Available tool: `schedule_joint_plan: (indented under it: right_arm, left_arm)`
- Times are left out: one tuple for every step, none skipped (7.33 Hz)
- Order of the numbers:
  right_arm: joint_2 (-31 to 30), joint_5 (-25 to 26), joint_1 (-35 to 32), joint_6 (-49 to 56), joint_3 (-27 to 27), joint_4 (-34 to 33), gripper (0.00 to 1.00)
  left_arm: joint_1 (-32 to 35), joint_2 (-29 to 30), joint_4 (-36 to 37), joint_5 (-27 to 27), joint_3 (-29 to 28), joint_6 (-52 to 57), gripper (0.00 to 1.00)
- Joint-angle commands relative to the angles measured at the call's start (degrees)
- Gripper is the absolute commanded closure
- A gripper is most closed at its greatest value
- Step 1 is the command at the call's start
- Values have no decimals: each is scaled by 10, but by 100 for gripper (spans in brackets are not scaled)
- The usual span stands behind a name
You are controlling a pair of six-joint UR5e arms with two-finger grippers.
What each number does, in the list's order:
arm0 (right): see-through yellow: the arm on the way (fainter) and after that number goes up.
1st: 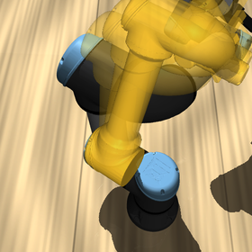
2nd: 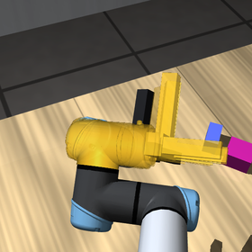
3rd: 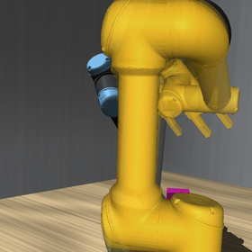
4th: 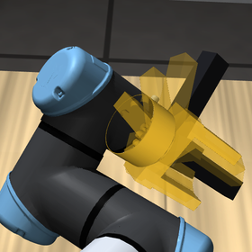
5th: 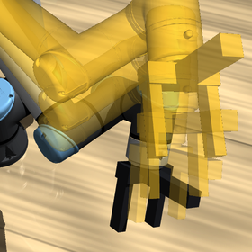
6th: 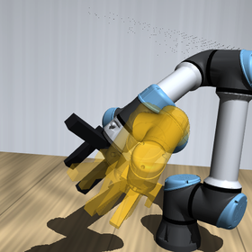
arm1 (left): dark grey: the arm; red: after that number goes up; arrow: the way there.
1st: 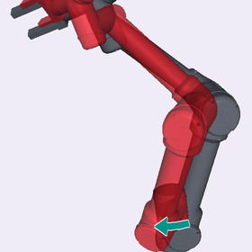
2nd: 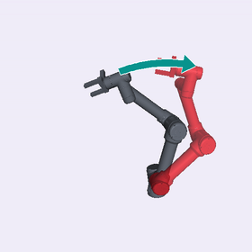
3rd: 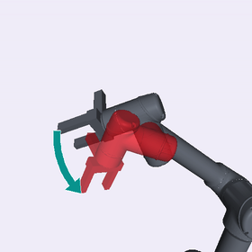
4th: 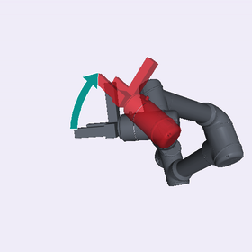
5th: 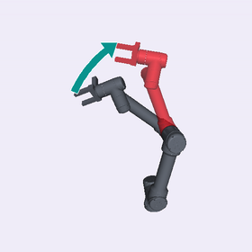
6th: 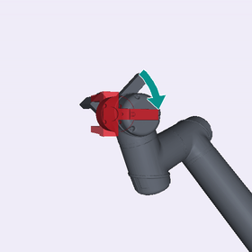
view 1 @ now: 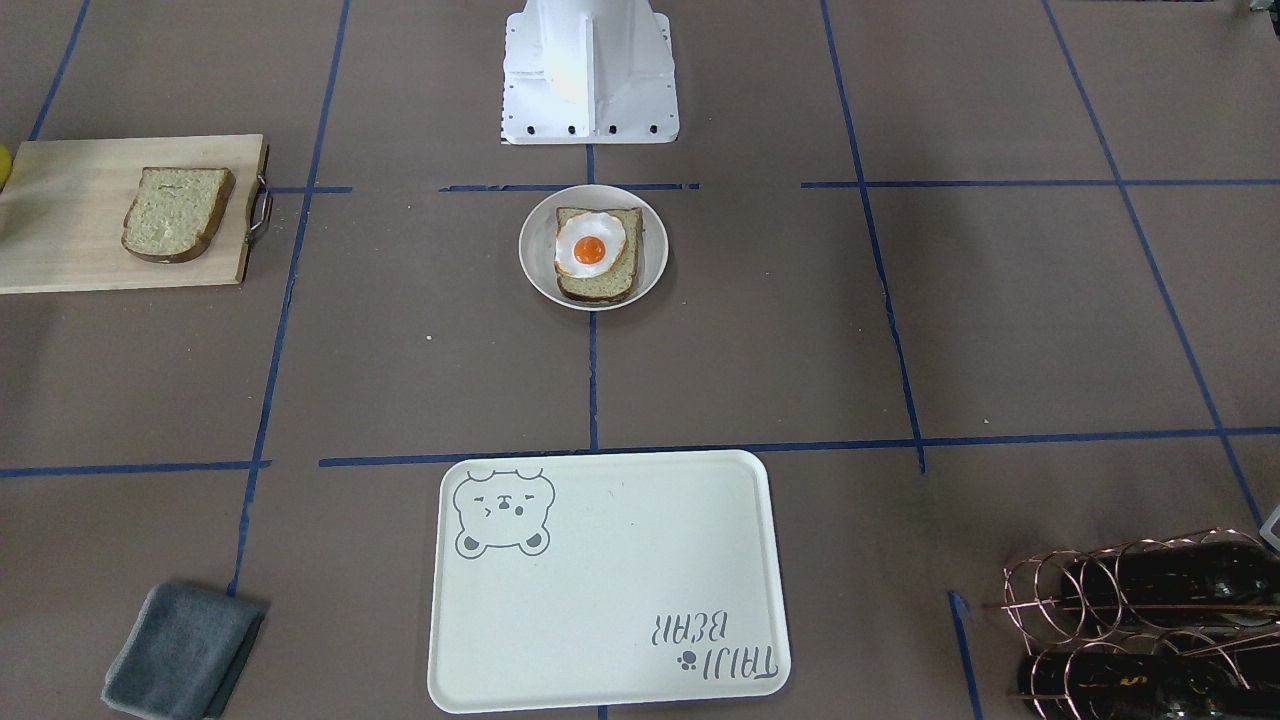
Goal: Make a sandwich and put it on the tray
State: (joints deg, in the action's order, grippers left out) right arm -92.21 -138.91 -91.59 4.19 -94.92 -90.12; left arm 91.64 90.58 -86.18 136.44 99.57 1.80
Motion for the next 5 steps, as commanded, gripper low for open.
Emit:
schedule_joint_plan:
  right_arm:
    - [46, 12, 17, 0, -8, -3, 0]
    - [59, 6, 19, -5, -4, -8, 0]
    - [53, -8, 25, -13, 3, -2, 0]
    - [58, -28, 46, -48, -1, 0, 0]
    - [57, -32, 68, -113, -11, 1, 0]
  left_arm:
    - [-46, 25, -10, 0, 53, -86, 0]
    - [-73, 47, -11, 1, 73, -134, 0]
    - [-104, 63, -30, 1, 85, -184, 0]
    - [-137, 72, -56, 0, 95, -250, 0]
    - [-174, 92, -83, -3, 96, -323, 0]
